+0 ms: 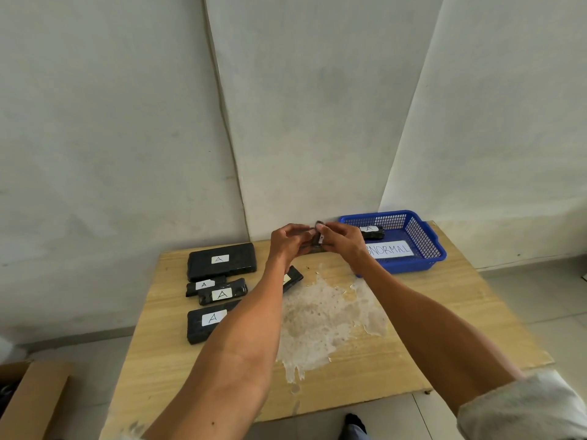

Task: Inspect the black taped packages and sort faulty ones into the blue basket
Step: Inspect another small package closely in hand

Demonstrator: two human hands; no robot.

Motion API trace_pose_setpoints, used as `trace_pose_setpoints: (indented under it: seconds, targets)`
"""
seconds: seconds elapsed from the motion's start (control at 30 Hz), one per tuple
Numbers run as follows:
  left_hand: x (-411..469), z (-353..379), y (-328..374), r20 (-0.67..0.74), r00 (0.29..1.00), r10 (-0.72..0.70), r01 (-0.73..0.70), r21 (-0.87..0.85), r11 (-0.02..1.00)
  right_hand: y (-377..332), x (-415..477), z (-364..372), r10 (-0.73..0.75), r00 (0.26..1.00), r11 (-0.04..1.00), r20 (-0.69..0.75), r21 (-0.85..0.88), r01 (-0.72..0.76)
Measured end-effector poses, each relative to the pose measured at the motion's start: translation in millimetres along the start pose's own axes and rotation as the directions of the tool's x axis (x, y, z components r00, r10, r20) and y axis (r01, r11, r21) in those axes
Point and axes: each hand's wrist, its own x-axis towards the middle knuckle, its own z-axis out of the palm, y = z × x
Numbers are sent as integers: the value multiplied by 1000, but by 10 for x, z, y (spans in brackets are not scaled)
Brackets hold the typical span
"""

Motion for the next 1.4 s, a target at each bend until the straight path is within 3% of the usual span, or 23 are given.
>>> trace_pose_setpoints:
  seconds: [0.1,0.2,0.43,0.83,0.97,1.07,1.4]
  targets:
    - [-5,-19,-43,55,998,-10,6,73,997,-14,-30,0,36,998,996,-42,87,-33]
    - [-5,-33,-89,17,1000,-10,9,86,996,-20,-54,9,105,994,978,-21,186,-99]
    - [-40,-52,-119,-5,1000,-11,10,-45,999,-32,-48,31,136,991,957,4,260,-133]
    - [-13,-88,-100,-10,999,34,-35,-26,999,-51,52,85,78,993,993,-91,100,-69]
    - [34,-80,-26,-76,996,-44,37,-95,995,-119,-33,75,56,992,996,109,60,-63]
    - [82,-86,-13,-151,986,-67,61,-44,997,-91,-50,89,42,975,999,217,21,-48]
    - [113,-80,-19,-183,980,-83,87,17,996,2,-15,151,-17,994,993,104,-118,29]
